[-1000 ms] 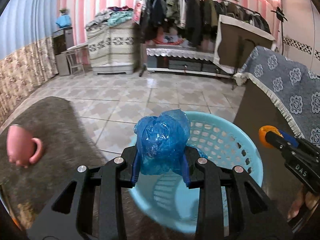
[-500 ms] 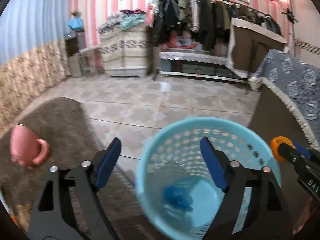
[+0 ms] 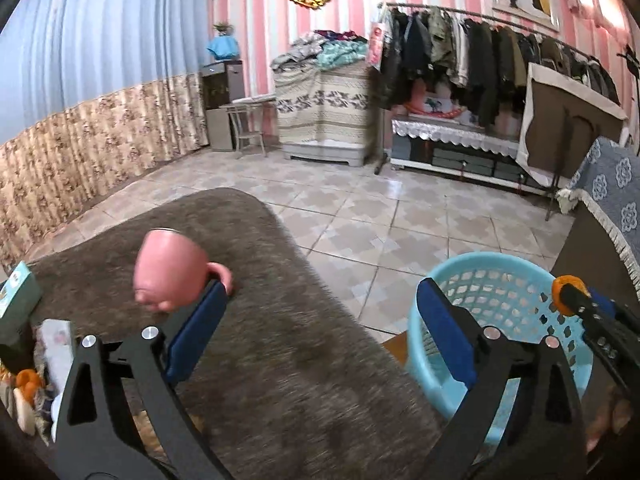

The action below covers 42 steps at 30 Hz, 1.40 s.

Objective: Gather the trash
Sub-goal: 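Carry both items over the blue basket and open both tools to drop them, then move both tools back over the rug toward the remaining trash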

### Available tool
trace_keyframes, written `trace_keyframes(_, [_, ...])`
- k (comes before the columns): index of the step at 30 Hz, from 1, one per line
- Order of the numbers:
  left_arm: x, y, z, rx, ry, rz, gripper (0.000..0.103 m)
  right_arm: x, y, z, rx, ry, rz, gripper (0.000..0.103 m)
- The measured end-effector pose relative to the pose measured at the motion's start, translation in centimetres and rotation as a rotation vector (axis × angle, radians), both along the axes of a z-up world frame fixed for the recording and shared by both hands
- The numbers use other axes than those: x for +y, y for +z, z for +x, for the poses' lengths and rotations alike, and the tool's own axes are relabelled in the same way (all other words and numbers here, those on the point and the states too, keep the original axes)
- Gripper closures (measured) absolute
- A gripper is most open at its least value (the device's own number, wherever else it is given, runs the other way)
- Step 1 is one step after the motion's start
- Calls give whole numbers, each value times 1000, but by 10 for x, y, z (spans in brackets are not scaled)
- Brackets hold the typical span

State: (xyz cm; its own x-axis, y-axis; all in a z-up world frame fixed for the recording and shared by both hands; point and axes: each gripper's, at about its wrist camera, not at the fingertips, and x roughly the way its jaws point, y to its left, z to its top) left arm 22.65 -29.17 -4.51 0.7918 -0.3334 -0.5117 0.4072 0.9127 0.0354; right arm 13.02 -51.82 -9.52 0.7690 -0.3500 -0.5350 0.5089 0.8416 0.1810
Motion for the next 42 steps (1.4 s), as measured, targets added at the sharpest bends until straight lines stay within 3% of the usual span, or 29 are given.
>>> trace_keyframes(1, [5, 2, -2, -8, 7, -2, 9, 2, -1, 2, 6, 10, -1, 65])
trace_keyframes(2, [10, 5, -6, -18, 18, -4, 8, 6, -1, 4, 12, 17, -8, 58])
trace_keyframes(3, [16, 7, -8, -24, 25, -7, 8, 7, 0, 4, 16, 18, -16, 43])
trace_keyframes(5, [24, 10, -10, -25, 40, -14, 8, 11, 2, 3, 17, 12, -36, 30])
trace_keyframes(12, [59, 18, -22, -36, 96, -38, 7, 16, 9, -7, 3, 39, -28, 17])
trace_keyframes(25, [151, 44, -64, -106, 245, -75, 6, 80, 41, -26, -96, 274, -67, 14])
trace_keyframes(42, [267, 33, -104, -116, 428, -48, 6, 170, 60, -10, -112, 466, -126, 14])
